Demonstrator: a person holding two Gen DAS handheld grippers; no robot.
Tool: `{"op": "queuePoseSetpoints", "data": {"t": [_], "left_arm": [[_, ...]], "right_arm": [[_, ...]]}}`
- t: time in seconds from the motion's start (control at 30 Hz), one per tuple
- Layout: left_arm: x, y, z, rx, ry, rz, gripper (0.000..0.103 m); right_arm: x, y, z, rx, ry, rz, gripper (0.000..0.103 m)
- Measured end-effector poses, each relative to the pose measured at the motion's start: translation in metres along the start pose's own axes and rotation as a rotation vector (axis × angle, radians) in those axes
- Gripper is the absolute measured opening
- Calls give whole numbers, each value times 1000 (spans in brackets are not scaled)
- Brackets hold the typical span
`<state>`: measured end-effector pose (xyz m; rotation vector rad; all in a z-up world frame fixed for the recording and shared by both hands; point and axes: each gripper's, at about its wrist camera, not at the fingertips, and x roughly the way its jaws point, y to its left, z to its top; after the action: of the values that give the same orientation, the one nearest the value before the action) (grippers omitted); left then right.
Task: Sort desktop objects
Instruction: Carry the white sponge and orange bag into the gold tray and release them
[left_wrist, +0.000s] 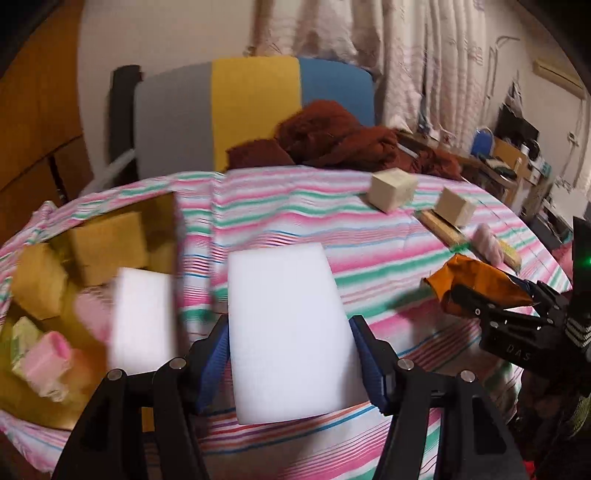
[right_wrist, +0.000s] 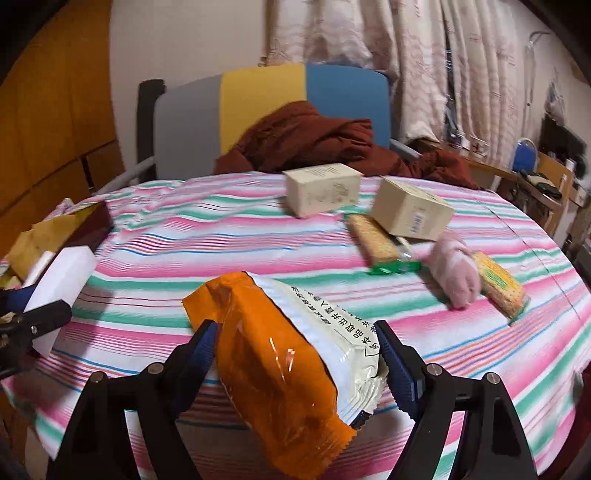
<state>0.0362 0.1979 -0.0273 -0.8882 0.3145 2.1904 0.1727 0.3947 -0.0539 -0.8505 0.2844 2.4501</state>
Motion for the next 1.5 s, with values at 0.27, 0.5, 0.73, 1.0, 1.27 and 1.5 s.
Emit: {"op": "queuePoseSetpoints", "data": {"t": [0.27,0.5,0.73,1.0,1.27,1.5], "left_arm": [[-41,72,-4,-123,-52,127,64],[-62,129,-15,-223,-75,236,64],[-66,156,-25,-272,-80,279,64],[-54,179,-29,-304,-62,310,64],[-58,194,-31,-330,-70,329,64],[-58,205,-33,-337,-61,345,64]], "right_arm": [[-18,74,25,-99,-72,157,83],[-29,140,38,-176,-113,293,82],[-36,187,43,-235,-134,380,80],[-13,231,58,-285,-118,424,74],[47,272,79,-211,37,569,52],[53,288,88,-219,47,601,48]]}}
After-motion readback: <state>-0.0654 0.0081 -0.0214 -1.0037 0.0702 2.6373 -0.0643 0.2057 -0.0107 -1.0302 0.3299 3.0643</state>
